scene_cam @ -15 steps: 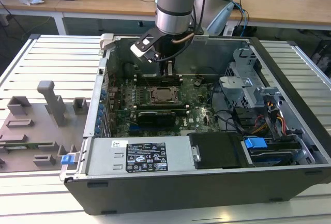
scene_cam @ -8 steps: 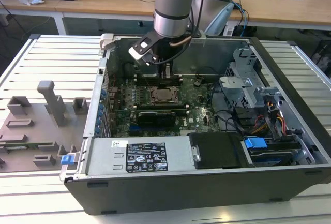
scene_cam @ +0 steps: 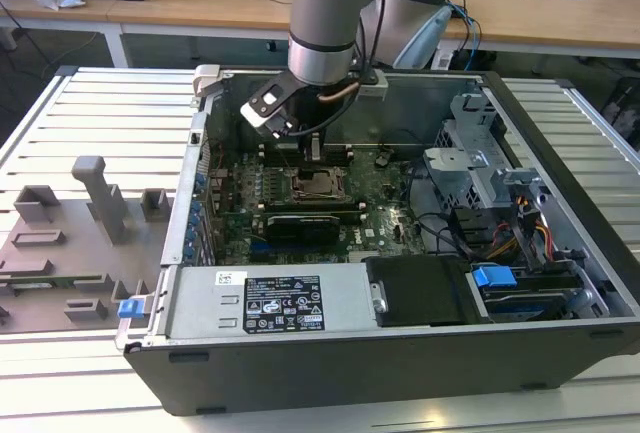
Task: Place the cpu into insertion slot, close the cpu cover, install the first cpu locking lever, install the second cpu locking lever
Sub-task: 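Close the cpu cover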
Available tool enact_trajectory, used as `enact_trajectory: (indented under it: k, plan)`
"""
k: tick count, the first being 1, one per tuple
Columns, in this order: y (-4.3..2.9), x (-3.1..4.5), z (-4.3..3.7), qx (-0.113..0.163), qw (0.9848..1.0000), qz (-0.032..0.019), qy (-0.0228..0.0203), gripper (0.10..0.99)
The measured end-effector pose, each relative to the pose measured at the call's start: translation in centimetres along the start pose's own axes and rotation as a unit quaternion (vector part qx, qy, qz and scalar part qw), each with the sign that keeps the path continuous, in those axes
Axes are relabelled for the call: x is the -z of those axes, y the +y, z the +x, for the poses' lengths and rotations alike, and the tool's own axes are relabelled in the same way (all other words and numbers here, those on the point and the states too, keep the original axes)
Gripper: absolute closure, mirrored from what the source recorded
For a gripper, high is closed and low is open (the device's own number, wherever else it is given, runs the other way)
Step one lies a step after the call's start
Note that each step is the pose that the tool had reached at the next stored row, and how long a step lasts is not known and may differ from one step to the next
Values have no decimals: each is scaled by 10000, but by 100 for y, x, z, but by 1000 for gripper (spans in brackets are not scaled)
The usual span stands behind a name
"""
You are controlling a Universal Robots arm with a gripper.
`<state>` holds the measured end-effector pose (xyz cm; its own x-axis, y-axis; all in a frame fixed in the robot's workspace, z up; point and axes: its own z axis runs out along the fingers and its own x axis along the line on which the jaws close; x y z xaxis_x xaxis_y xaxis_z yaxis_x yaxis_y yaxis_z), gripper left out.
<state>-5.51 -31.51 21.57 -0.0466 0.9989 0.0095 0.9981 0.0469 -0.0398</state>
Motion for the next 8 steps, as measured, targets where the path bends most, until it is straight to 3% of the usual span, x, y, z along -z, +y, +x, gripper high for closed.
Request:
enact_trajectory:
  k: [3,8]
  plan:
    - [-107,-58,4,0,10000,0,0,980]
    - [-130,-90,5,0,10000,1,-1,980]
